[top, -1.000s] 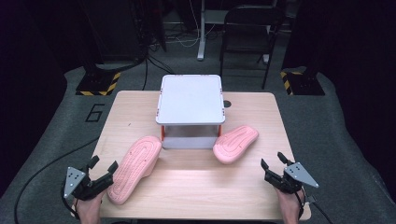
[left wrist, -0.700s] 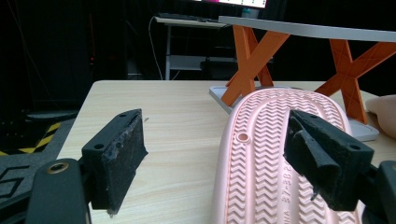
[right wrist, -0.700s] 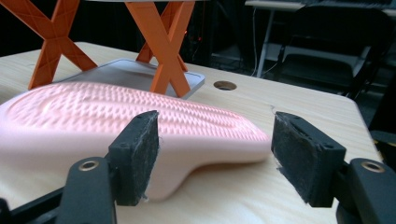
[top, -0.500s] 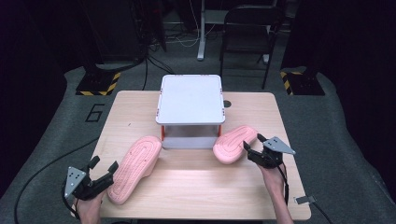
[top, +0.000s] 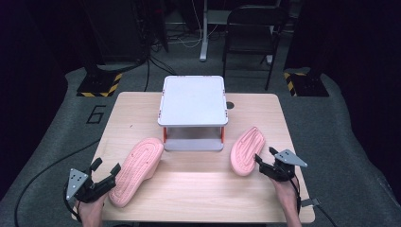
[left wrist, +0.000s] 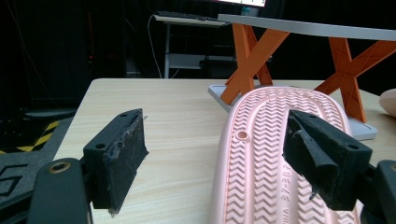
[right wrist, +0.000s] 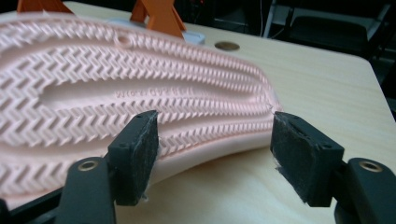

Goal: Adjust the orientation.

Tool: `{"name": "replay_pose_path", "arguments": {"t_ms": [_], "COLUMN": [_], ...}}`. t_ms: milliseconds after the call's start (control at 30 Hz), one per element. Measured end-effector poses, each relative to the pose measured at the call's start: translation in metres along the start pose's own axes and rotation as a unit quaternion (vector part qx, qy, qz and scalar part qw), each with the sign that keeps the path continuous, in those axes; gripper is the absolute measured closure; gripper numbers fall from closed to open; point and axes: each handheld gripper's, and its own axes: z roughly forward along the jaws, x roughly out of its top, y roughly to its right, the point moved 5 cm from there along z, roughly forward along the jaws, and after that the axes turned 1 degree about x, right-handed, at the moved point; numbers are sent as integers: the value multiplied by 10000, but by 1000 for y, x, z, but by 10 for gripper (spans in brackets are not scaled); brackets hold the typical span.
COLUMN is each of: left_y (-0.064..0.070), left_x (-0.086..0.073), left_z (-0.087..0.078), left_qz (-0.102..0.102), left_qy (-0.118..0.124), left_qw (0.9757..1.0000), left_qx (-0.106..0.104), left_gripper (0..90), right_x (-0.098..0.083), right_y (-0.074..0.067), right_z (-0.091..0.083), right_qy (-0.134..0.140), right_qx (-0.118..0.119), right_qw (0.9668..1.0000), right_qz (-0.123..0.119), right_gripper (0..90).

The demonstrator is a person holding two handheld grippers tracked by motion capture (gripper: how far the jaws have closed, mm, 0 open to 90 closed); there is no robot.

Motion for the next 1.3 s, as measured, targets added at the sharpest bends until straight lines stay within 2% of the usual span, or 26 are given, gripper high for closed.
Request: {"name": "replay_pose_path", "arguments": {"t_ms": [133, 233, 300, 400, 467, 500, 567, 600, 700, 767, 800, 900, 967, 1067, 1167, 1300], "left_y": [-1, 0, 0, 0, 0, 0, 0, 0, 1, 1, 1, 0, -1, -2, 0, 2], "left_x": [0, 0, 0, 0, 0, 0, 0, 0, 0, 0, 0, 0, 0, 0, 0, 0], "left_z": [-1, 0, 0, 0, -1, -1, 0, 0, 0, 0, 1, -1, -1, -1, -1, 1], "left_qz": [-25, -19, -6, -5, -28, -29, -30, -14, -7, 0, -7, -32, -44, -63, -43, -32], "left_qy": [-16, -10, -18, -17, -14, -10, -10, -13, -32, -23, 2, -5, 26, 28, -1, -10], "left_qw": [10000, 10000, 10000, 10000, 10000, 10000, 10000, 10000, 10000, 10000, 10000, 10000, 10000, 10000, 10000, 10000], "left_qx": [8, 9, 3, 9, 17, 15, 13, 3, -14, -26, -16, 1, 15, 12, -2, -17], "left_gripper": [210, 211, 211, 211, 211, 211, 212, 212, 212, 212, 212, 212, 212, 212, 213, 213], "right_x": [-17, -23, -27, -28, -24, -18, -5, 2, 21, 34, 37, 33, 29, 24, 17, 3], "right_y": [8, 12, 14, 16, 19, 21, 20, 17, 6, -4, -7, -9, -6, 2, 14, 27], "right_z": [-9, -13, -15, -20, -25, -29, -35, -35, -32, -26, -23, -13, -16, -27, -43, -60], "right_qy": [-223, -234, -364, -308, -189, -10, 279, 334, 485, 600, 579, 251, 368, 515, 500, 465], "right_qx": [-65, -197, -123, -140, -207, -257, -163, -113, 77, 237, 278, 221, 280, 202, 100, 94], "right_qw": [9997, 9995, 9992, 9994, 9995, 9994, 9991, 9990, 9987, 9979, 9978, 9989, 9989, 9985, 9987, 9988], "right_qz": [-13, 51, 70, 70, 143, 230, 263, 268, 114, -70, -153, -335, -124, -32, 21, 128], "right_gripper": [302, 307, 299, 299, 305, 309, 309, 308, 304, 304, 304, 299, 307, 315, 334, 365]}}
